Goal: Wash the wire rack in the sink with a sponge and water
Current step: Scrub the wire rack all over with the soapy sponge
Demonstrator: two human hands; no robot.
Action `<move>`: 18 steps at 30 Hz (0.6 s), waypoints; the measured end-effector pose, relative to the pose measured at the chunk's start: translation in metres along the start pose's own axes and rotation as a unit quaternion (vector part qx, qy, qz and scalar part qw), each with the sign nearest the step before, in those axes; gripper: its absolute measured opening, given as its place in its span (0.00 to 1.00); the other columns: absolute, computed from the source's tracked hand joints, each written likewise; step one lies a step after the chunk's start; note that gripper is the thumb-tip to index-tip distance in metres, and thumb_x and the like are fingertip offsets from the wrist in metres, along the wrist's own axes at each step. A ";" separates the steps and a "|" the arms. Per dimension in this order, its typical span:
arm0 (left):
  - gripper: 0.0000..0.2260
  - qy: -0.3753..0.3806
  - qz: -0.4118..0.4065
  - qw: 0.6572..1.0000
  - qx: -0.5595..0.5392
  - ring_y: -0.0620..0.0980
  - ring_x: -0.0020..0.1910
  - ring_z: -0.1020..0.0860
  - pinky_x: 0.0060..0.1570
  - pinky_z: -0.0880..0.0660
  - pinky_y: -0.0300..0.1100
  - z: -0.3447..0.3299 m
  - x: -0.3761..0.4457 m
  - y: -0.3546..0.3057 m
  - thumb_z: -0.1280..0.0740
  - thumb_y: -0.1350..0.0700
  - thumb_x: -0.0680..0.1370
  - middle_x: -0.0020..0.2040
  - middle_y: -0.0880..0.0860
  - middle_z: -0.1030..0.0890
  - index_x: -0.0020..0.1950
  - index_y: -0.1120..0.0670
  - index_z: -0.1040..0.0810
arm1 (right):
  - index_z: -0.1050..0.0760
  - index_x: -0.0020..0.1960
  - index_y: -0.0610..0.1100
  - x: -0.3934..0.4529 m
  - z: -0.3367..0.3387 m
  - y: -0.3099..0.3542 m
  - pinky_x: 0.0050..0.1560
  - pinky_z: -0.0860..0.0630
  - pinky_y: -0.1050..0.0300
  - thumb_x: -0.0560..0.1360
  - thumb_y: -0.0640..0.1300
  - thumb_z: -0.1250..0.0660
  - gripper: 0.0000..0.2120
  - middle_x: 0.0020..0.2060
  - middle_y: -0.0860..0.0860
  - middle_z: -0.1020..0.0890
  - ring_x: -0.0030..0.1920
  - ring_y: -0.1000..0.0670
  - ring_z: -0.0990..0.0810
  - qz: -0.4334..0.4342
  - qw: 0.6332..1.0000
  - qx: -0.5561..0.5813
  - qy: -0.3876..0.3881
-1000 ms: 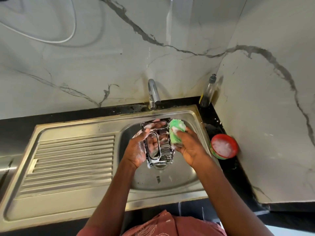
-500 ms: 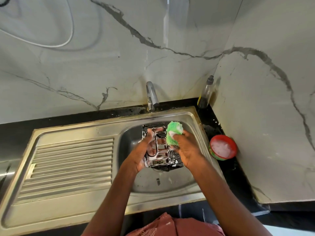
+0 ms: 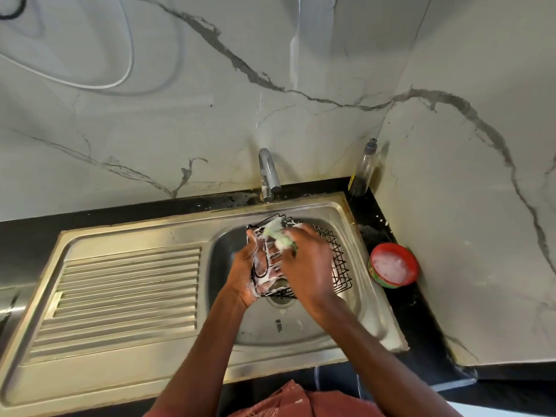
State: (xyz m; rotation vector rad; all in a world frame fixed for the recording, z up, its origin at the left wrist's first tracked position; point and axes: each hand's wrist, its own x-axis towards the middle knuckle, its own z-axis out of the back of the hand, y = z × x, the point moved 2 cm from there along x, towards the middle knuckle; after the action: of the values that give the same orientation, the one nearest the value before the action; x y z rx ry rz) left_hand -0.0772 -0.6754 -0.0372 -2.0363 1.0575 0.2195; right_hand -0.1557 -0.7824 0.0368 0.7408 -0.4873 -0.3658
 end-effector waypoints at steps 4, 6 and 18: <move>0.29 0.006 -0.022 0.999 -0.039 0.60 0.48 0.13 0.43 0.16 0.51 0.003 -0.007 -0.002 0.51 0.41 0.87 0.55 0.62 0.14 0.64 0.57 0.16 | 0.18 0.62 0.45 0.009 0.008 -0.021 0.43 0.22 0.73 0.73 0.29 0.29 0.21 0.55 0.52 0.18 0.46 0.57 0.19 0.004 0.999 -0.027 0.024; 0.25 -0.009 -0.038 0.998 -0.051 0.61 0.50 0.14 0.46 0.15 0.54 0.008 -0.006 -0.006 0.52 0.43 0.88 0.56 0.64 0.15 0.71 0.56 0.23 | 0.17 0.60 0.46 0.014 0.017 -0.049 0.40 0.23 0.72 0.72 0.29 0.30 0.21 0.55 0.51 0.16 0.44 0.57 0.19 -0.074 0.996 -0.046 0.003; 0.22 0.001 -0.017 0.999 -0.031 0.61 0.43 0.14 0.38 0.16 0.51 -0.001 0.001 0.003 0.46 0.51 0.86 0.48 0.65 0.16 0.64 0.65 0.21 | 0.14 0.55 0.43 0.013 -0.002 -0.020 0.51 0.18 0.61 0.68 0.23 0.31 0.22 0.51 0.52 0.15 0.50 0.55 0.17 0.045 0.997 0.040 0.042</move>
State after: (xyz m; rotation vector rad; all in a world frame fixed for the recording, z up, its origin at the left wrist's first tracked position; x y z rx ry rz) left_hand -0.0792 -0.6775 -0.0388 -2.1082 1.0283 0.2361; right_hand -0.1467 -0.8019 0.0250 0.8056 -0.4569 -0.2321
